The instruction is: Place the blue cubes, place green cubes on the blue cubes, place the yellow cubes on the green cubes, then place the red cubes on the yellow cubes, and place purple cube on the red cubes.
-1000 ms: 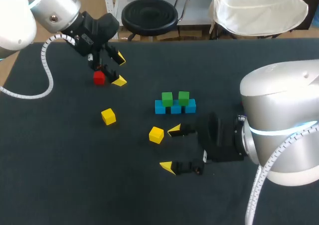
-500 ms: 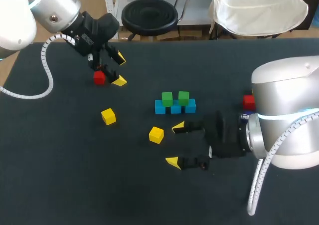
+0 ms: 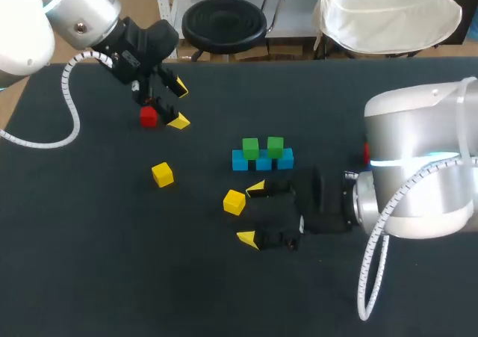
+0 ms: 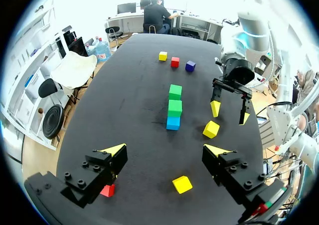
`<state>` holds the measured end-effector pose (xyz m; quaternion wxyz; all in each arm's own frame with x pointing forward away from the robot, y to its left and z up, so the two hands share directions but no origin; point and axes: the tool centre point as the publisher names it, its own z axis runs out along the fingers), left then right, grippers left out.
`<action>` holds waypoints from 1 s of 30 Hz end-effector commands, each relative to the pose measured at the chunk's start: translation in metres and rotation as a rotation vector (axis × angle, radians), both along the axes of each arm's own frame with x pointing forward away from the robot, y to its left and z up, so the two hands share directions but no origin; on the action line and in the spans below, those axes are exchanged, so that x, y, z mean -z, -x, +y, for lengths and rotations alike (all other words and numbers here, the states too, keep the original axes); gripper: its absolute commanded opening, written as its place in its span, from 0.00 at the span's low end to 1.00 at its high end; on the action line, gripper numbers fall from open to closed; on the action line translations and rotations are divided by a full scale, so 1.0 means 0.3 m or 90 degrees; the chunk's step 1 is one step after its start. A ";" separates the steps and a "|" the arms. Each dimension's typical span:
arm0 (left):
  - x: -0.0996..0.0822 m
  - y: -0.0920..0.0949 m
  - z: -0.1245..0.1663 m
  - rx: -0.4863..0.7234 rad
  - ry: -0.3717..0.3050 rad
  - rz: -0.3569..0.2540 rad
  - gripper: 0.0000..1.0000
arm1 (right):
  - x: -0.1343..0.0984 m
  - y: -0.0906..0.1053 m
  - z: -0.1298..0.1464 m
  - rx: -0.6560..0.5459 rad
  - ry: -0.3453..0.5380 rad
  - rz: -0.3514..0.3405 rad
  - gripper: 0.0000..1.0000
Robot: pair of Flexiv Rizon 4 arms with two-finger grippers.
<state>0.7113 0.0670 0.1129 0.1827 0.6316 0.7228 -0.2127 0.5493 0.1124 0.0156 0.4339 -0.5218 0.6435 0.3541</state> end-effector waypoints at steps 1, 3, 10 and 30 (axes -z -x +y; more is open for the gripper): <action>0.000 0.001 0.002 0.001 0.001 -0.001 1.00 | 0.003 -0.017 0.011 -0.002 0.002 -0.002 1.00; 0.000 0.001 0.002 0.001 0.001 -0.001 1.00 | 0.002 -0.022 0.013 -0.002 0.003 -0.003 1.00; 0.000 0.001 0.002 0.001 0.001 -0.001 1.00 | 0.000 -0.033 0.016 -0.001 0.001 -0.006 1.00; 0.000 0.001 0.002 0.001 0.001 -0.001 1.00 | 0.023 -0.072 0.033 -0.022 -0.006 0.010 0.78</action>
